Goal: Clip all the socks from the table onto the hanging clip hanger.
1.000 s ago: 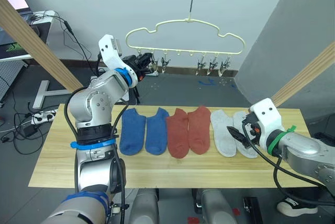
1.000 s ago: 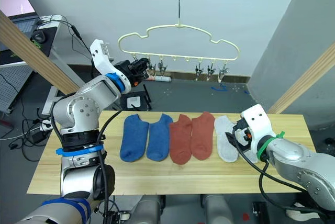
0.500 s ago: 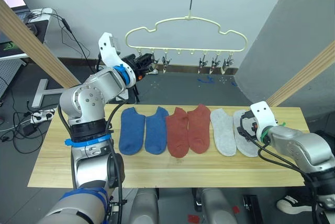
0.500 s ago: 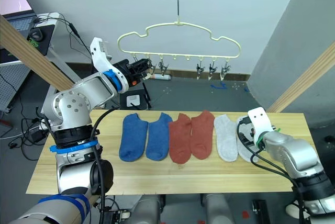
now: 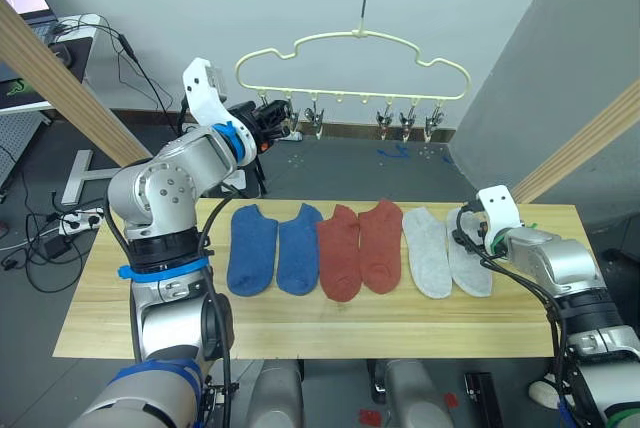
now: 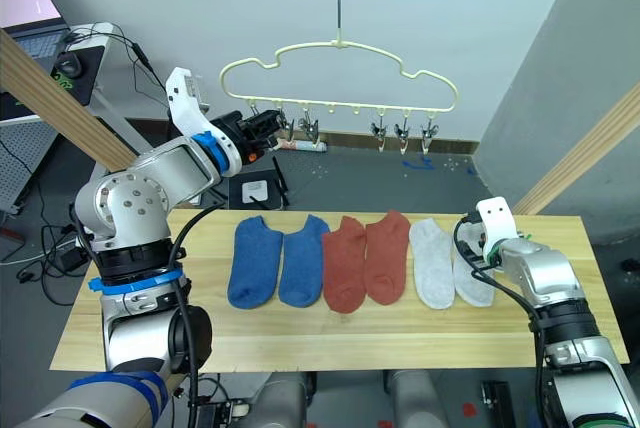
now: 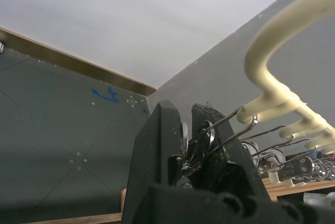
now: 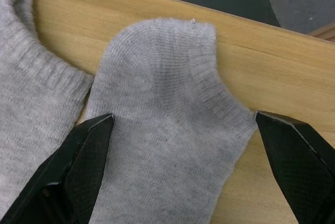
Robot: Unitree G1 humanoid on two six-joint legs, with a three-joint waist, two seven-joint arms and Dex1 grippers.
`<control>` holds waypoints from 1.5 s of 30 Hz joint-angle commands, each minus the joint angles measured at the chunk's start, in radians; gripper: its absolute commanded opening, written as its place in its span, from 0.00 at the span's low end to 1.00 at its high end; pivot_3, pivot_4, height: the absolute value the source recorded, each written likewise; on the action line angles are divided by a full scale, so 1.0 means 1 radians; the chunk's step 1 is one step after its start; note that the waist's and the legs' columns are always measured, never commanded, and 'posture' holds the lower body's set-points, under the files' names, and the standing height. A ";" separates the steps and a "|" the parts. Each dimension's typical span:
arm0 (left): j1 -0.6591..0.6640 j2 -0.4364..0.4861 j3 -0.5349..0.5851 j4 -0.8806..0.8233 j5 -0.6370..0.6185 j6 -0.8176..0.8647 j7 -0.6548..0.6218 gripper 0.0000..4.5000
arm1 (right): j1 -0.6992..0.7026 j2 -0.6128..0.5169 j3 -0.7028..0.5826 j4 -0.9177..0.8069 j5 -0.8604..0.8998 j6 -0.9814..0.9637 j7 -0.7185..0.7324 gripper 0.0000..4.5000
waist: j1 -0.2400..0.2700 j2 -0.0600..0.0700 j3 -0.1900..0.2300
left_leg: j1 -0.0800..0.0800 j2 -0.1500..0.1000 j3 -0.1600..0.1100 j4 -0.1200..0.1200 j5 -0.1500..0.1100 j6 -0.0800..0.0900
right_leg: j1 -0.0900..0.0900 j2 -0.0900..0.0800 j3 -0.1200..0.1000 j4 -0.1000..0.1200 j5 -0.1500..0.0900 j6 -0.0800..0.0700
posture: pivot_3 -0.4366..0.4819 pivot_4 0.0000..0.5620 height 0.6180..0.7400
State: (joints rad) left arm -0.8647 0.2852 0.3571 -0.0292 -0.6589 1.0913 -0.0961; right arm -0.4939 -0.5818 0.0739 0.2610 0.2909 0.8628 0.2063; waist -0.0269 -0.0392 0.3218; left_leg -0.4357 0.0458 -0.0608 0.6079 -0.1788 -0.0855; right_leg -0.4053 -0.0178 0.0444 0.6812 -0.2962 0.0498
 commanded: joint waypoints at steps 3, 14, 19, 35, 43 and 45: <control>-0.006 0.015 -0.001 -0.032 -0.005 0.001 0.001 0.06 | 0.031 0.015 -0.021 0.032 -0.031 -0.007 0.056 0.96 | 0.000 0.000 0.000 | 0.000 0.000 0.000 0.000 0.000 0.000 | 0.000 0.000 0.000 0.000 0.001 0.001 | 0.56 0.58 1.00; -0.017 0.036 0.008 -0.002 -0.012 0.007 -0.016 0.06 | 0.048 0.035 -0.049 0.020 -0.069 0.002 0.078 0.18 | 0.002 0.000 0.000 | 0.000 0.000 0.000 0.001 0.000 0.000 | 0.000 0.000 0.000 0.000 0.002 0.002 | 0.56 0.57 1.00; -0.018 0.043 0.006 0.009 -0.010 0.007 -0.023 0.06 | 0.045 0.037 -0.057 0.025 -0.083 0.000 0.084 0.01 | 0.003 0.000 0.000 | 0.000 0.000 0.000 0.001 0.000 0.000 | 0.000 0.000 0.000 0.000 0.002 0.002 | 0.56 0.57 1.00; -0.044 0.056 0.060 0.091 -0.052 0.034 -0.029 0.06 | 0.135 -0.014 -0.130 -0.621 0.000 0.340 0.124 0.01 | -0.002 0.001 0.001 | 0.001 0.000 0.000 0.000 0.000 0.000 | -0.001 0.000 0.000 0.001 0.002 0.002 | 0.54 0.56 1.00; -0.071 0.047 0.105 0.150 -0.090 0.049 -0.009 0.06 | 0.049 0.084 -0.180 -0.874 0.095 0.558 0.117 0.01 | -0.006 0.002 0.001 | 0.001 0.000 0.000 0.000 0.000 0.000 | 0.000 0.000 0.000 0.001 0.001 0.003 | 0.51 0.55 1.00; -0.077 0.043 0.123 0.164 -0.107 0.060 0.000 0.06 | 0.005 0.130 -0.184 -0.893 0.110 0.592 0.113 0.01 | -0.007 0.002 0.001 | 0.001 0.000 0.000 0.000 0.000 0.000 | -0.001 0.000 0.000 0.001 0.001 0.003 | 0.51 0.55 1.00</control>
State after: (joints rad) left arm -0.9362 0.3236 0.4457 0.1318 -0.7494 1.1384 -0.1152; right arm -0.4639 -0.4650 -0.0873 -0.5787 0.3771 1.4281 0.3235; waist -0.0338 -0.0374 0.3227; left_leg -0.4348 0.0463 -0.0605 0.6079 -0.1786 -0.0860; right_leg -0.4061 -0.0178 0.0444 0.6823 -0.2947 0.0528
